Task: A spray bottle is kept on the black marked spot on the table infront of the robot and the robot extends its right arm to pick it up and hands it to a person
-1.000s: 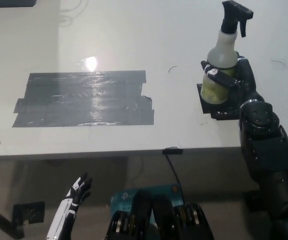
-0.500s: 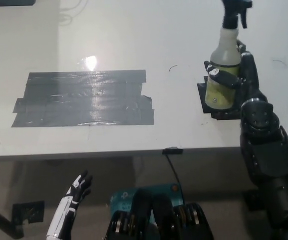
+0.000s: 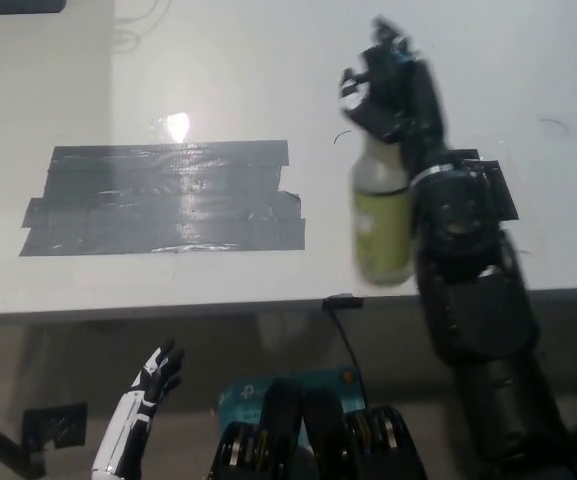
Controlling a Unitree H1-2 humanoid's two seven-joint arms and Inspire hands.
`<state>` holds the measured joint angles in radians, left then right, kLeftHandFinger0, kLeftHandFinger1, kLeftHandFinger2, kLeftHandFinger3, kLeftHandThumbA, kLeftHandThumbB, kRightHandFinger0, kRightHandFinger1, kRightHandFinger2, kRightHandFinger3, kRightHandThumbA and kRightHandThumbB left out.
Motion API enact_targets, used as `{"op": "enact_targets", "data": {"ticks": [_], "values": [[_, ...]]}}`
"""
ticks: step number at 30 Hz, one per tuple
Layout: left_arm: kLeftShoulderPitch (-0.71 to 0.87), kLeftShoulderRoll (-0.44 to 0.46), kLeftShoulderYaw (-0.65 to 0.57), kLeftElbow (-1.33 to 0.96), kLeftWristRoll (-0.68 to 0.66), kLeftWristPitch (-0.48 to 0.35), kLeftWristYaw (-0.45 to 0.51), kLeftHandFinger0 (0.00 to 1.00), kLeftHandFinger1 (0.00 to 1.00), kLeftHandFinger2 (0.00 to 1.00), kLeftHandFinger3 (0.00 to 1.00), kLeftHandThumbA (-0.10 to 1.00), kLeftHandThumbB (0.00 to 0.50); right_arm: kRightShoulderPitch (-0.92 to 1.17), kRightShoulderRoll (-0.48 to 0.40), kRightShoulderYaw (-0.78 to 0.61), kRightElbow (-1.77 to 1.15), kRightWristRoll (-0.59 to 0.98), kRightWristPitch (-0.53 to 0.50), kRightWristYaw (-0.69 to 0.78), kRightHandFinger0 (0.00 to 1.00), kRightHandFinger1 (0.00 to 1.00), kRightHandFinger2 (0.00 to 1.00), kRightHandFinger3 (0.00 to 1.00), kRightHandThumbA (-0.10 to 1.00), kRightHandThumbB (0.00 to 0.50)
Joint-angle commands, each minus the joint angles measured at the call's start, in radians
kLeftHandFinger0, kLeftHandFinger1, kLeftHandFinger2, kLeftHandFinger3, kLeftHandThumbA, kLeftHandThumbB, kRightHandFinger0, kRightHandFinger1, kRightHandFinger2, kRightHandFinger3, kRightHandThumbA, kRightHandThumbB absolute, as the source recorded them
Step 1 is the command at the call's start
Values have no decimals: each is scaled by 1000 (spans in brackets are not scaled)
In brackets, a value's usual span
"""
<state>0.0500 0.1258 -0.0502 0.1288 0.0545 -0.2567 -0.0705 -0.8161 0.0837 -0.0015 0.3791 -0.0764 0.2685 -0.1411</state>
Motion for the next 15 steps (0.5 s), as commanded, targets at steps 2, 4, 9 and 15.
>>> {"op": "enact_targets", "data": {"ticks": [2, 4, 9, 15], "values": [[2, 9, -2, -36, -4, -19, -13, 1000, 1000, 1000, 1000, 1000, 371, -60, 32, 0, 82, 38, -39, 32, 0, 548, 876, 874, -100, 123], [-4, 9, -1, -37, -3, -15, -12, 1000, 1000, 1000, 1000, 1000, 376, -59, 36, -1, 101, 36, -40, 26, 9, 562, 874, 866, -100, 115], [-11, 14, 0, -39, -7, -16, -16, 1000, 1000, 1000, 1000, 1000, 365, -62, 28, 0, 118, 37, -57, 23, 37, 595, 876, 868, -100, 110], [-11, 17, -1, -32, -1, -18, -16, 1000, 1000, 1000, 1000, 1000, 370, -69, 14, 9, 123, 23, -82, 19, 94, 629, 897, 887, -100, 111]]}}
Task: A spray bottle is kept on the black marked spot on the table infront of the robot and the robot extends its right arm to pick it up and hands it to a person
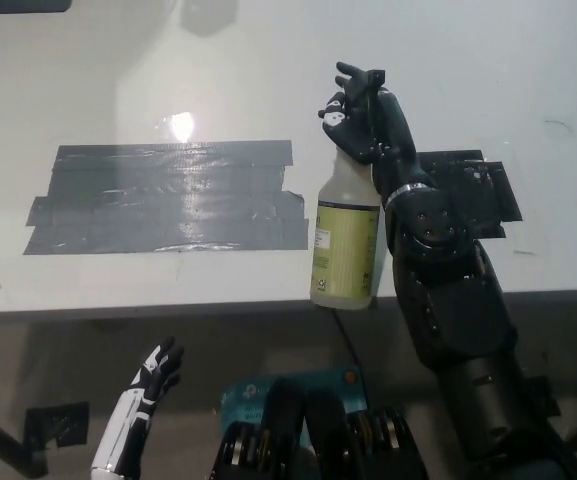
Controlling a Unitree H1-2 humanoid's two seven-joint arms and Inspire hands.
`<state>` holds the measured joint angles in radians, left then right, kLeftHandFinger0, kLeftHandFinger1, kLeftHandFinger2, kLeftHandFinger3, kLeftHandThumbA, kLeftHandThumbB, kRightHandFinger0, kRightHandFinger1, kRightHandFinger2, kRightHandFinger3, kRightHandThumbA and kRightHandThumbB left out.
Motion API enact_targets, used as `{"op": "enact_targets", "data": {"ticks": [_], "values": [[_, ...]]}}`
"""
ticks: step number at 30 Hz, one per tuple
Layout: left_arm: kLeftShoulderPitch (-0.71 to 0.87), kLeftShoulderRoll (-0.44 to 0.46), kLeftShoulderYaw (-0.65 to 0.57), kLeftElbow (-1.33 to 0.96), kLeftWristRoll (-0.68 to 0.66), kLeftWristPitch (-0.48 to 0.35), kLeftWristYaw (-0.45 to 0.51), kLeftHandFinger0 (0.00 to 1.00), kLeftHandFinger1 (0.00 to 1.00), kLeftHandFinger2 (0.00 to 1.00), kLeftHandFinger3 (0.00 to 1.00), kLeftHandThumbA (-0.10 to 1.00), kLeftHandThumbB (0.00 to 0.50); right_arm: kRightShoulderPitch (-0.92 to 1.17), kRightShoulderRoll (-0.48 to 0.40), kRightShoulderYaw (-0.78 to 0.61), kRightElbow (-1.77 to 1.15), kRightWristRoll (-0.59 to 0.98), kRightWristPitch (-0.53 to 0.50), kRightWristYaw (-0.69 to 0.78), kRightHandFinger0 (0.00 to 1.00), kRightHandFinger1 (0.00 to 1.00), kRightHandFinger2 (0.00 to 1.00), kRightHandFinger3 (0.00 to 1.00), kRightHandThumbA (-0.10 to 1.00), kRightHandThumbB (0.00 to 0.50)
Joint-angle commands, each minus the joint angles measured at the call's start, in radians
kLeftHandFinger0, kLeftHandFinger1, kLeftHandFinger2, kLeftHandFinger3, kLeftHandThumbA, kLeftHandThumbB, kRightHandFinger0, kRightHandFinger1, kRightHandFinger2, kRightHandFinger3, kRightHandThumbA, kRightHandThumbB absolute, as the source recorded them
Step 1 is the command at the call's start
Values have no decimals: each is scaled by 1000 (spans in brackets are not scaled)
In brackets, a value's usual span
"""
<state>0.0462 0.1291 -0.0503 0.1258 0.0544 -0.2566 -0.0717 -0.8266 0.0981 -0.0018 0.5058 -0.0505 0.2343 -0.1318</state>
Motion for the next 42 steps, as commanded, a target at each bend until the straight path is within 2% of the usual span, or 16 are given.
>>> {"op": "enact_targets", "data": {"ticks": [1, 7, 15, 19, 21, 23, 24, 26, 30, 33, 35, 36, 37, 39, 40, 42], "values": [[-7, 15, -1, -29, -6, -20, -17, 1000, 1000, 1000, 1000, 1000, 359, -61, -2, 8, -10, -2, -49, 9, 91, 625, 898, 886, -100, 117], [-5, 15, -3, -28, -16, -25, -23, 1000, 1000, 1000, 1000, 1000, 357, -77, 1, -2, -34, 10, -17, 6, 125, 645, 929, 901, -100, 110], [-11, 16, -2, -37, -32, -2, -38, 1000, 1000, 1000, 1000, 1000, 366, -97, 19, -12, -134, 39, 15, 23, 90, 632, 936, 916, -100, 104], [-10, 19, -3, -29, -31, -14, -43, 1000, 1000, 1000, 1000, 1000, 370, -138, 21, 7, -182, 11, 28, 18, 96, 627, 936, 897, -100, 137], [-9, 21, -5, -26, -19, -23, -41, 1000, 1000, 1000, 1000, 1000, 371, -166, 12, 22, -179, -9, 10, 21, 80, 601, 913, 887, -100, 148], [-9, 20, -5, -24, -13, -28, -37, 1000, 1000, 1000, 1000, 1000, 374, -182, 9, 26, -171, -15, 8, 19, 26, 522, 890, 870, -100, 158], [-7, 18, -7, -26, -8, -30, -37, 1000, 1000, 1000, 1000, 1000, 372, -208, 9, 23, -158, -19, 25, 10, 4, 518, 915, 928, -100, 140], [-4, 17, -9, -30, -3, -27, -37, 1000, 1000, 1000, 1000, 1000, 373, -225, 7, 23, -150, -26, 39, 1, 7, 525, 918, 948, -100, 133], [-4, 19, -11, -38, -5, -21, -41, 1000, 1000, 1000, 1000, 1000, 360, -263, -11, 31, -87, -54, 3, -19, 5, 546, 908, 953, -100, 132], [-6, 21, -10, -48, -6, -8, -44, 994, 1000, 1000, 1000, 1000, 365, -276, -35, 41, 17, -87, -101, -56, 17, 554, 898, 941, -100, 127], [-8, 21, -10, -47, -5, -7, -44, 986, 1000, 1000, 1000, 1000, 368, -279, -45, 49, 58, -103, -149, -73, 84, 569, 929, 920, -100, 140], [-9, 21, -10, -48, -2, -6, -44, 982, 1000, 1000, 1000, 1000, 370, -280, -50, 57, 84, -118, -174, -88, 133, 613, 969, 908, -100, 154], [-9, 22, -10, -50, 1, -5, -43, 981, 1000, 1000, 1000, 1000, 370, -283, -56, 65, 111, -134, -200, -106, 153, 595, 934, 862, -100, 158], [-13, 22, -12, -53, 6, -1, -44, 980, 1000, 987, 1000, 1000, 373, -290, -56, 48, 180, -110, -226, -117, 28, 463, 830, 821, -100, 134], [-13, 22, -12, -54, 7, 1, -45, 977, 1000, 978, 1000, 1000, 379, -294, -56, 43, 202, -106, -235, -122, 3, 464, 865, 887, -100, 132], [-12, 22, -13, -55, 9, 3, -45, 971, 1000, 963, 1000, 1000, 380, -304, -56, 34, 251, -95, -269, -131, 1, 476, 870, 922, -100, 133]]}}
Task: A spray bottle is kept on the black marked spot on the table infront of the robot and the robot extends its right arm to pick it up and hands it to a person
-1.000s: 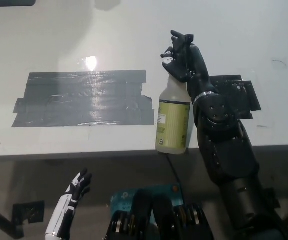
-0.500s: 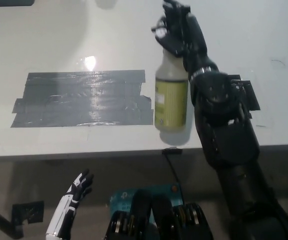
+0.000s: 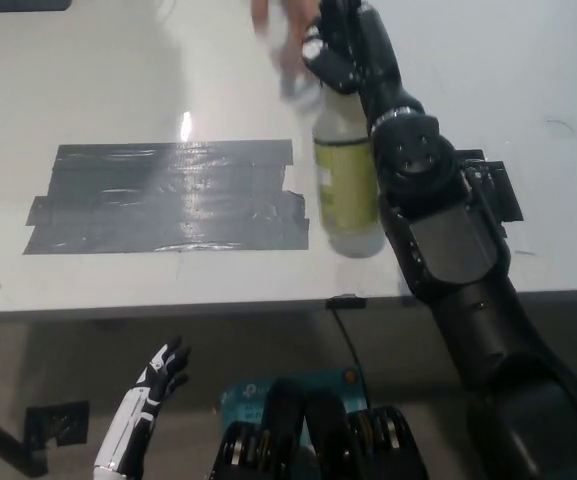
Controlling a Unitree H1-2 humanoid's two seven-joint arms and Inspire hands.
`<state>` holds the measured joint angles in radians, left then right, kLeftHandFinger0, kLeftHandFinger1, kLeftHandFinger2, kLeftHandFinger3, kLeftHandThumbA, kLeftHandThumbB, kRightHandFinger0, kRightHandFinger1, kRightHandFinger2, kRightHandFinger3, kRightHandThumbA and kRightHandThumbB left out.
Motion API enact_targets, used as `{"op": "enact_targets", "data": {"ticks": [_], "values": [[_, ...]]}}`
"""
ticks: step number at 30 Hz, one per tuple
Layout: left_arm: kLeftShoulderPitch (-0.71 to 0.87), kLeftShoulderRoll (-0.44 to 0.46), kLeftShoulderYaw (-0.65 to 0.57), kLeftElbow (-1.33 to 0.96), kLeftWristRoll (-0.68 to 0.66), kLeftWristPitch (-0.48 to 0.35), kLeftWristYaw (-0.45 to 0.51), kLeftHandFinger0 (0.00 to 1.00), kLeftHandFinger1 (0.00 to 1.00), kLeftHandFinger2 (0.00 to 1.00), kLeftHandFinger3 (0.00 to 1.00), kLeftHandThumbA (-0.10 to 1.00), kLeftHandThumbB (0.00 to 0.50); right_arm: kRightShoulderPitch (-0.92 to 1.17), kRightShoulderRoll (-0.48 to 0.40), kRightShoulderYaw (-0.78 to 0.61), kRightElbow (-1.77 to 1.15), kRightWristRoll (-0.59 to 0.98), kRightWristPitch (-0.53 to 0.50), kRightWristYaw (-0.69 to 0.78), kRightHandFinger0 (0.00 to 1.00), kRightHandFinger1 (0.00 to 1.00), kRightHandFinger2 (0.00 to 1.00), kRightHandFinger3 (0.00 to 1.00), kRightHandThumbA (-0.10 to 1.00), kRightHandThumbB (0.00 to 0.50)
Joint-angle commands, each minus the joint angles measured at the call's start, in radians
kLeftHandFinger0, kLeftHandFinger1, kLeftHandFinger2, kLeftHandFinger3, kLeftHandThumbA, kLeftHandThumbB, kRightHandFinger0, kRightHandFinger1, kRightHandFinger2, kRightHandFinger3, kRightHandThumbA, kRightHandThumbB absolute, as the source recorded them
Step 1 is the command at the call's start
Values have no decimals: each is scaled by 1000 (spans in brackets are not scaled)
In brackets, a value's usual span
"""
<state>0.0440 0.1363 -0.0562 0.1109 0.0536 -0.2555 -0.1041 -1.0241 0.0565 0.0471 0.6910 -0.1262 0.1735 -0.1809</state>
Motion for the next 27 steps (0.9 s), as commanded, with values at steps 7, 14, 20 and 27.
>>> {"op": "enact_targets", "data": {"ticks": [7, 14, 20, 27], "values": [[-9, 14, -5, -39, 1, 9, -16, 949, 1000, 926, 1000, 1000, 379, -153, -24, -1, 145, -38, -262, -104, 126, 581, 952, 815, -100, 144], [-14, 19, -9, -37, 17, 5, -17, 916, 974, 910, 1000, 1000, 345, -183, -15, -35, 107, 9, -211, -71, 1, 455, 925, 958, -100, 107], [-15, 23, -12, -41, 21, 4, -16, 890, 952, 897, 1000, 1000, 345, -182, -11, -37, 54, -1, -212, -81, 63, 503, 984, 1000, -89, 187], [-16, 26, -14, -38, 17, 8, -19, 875, 944, 885, 1000, 1000, 357, -133, -38, 15, -37, 20, -253, 74, 1000, 1000, 1000, 1000, 686, 477]]}}
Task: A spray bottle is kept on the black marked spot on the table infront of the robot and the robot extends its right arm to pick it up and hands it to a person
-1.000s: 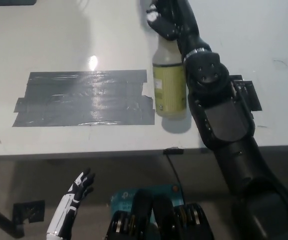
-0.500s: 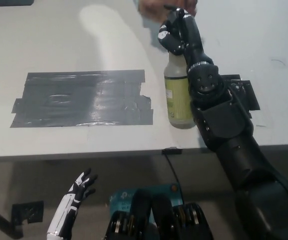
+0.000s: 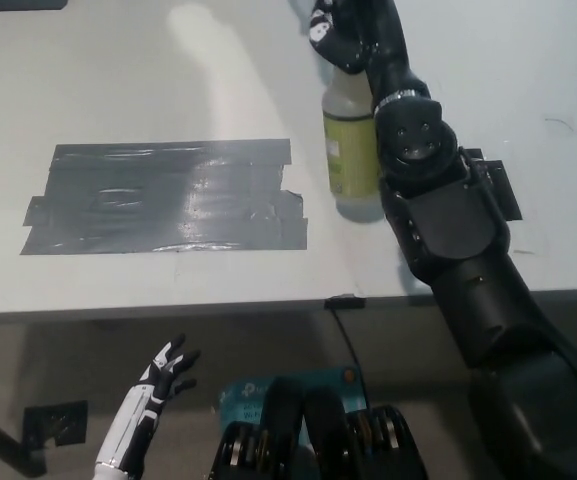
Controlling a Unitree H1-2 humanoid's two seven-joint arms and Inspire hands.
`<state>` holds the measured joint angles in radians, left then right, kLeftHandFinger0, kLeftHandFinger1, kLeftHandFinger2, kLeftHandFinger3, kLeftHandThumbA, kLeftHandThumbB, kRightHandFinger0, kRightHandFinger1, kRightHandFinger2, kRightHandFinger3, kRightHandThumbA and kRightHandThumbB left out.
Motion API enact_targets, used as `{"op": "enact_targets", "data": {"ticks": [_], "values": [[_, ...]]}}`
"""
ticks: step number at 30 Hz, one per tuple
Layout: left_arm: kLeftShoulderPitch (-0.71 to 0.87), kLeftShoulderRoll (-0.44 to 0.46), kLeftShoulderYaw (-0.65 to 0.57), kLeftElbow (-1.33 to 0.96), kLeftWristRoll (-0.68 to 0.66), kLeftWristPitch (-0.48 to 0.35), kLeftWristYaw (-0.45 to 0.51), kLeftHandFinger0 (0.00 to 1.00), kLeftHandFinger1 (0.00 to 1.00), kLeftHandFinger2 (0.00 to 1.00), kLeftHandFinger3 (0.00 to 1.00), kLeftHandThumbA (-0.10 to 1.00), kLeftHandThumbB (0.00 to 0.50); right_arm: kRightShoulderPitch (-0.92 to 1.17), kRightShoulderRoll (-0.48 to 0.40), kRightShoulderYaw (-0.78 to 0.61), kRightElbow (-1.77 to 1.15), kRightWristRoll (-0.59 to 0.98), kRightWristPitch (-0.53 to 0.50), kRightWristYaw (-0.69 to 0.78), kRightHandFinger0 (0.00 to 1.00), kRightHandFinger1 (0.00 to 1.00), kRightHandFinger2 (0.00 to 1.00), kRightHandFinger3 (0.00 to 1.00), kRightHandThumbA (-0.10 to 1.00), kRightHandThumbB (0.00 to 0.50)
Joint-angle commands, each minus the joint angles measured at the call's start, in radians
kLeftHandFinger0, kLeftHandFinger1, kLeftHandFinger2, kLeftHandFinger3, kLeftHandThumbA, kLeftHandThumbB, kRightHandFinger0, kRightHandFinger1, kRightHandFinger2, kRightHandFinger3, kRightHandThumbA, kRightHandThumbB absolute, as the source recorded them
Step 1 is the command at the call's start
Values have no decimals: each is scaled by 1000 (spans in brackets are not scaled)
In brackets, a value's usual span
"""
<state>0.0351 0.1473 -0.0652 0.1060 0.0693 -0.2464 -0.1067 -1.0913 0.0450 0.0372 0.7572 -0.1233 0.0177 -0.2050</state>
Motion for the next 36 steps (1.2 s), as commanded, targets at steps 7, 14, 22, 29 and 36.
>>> {"op": "enact_targets", "data": {"ticks": [7, 14, 22, 29, 36], "values": [[-8, 19, -8, -32, 6, 0, -16, 859, 920, 876, 1000, 1000, 348, -49, -38, 49, -126, -4, -88, 104, 1000, 1000, 1000, 1000, 762, 470], [-8, 19, -8, -38, 1, 11, -18, 832, 886, 862, 1000, 1000, 355, -47, -45, 48, -111, -7, -96, 101, 1000, 1000, 1000, 1000, 809, 500], [-5, 15, -12, -39, -11, 18, -22, 826, 870, 857, 1000, 1000, 353, 8, -76, 57, -207, -25, -97, 120, 1000, 1000, 1000, 1000, 864, 492], [-13, 21, -10, -45, -24, 24, -30, 818, 874, 852, 1000, 1000, 353, 163, -161, 43, -621, 1, 66, 205, 1000, 1000, 1000, 1000, 920, 500], [-18, 19, -9, -33, -3, -2, -14, 843, 927, 937, 1000, 1000, 346, 396, -238, 3, -1096, 148, 121, 271, 1000, 1000, 1000, 1000, 881, 493]]}}
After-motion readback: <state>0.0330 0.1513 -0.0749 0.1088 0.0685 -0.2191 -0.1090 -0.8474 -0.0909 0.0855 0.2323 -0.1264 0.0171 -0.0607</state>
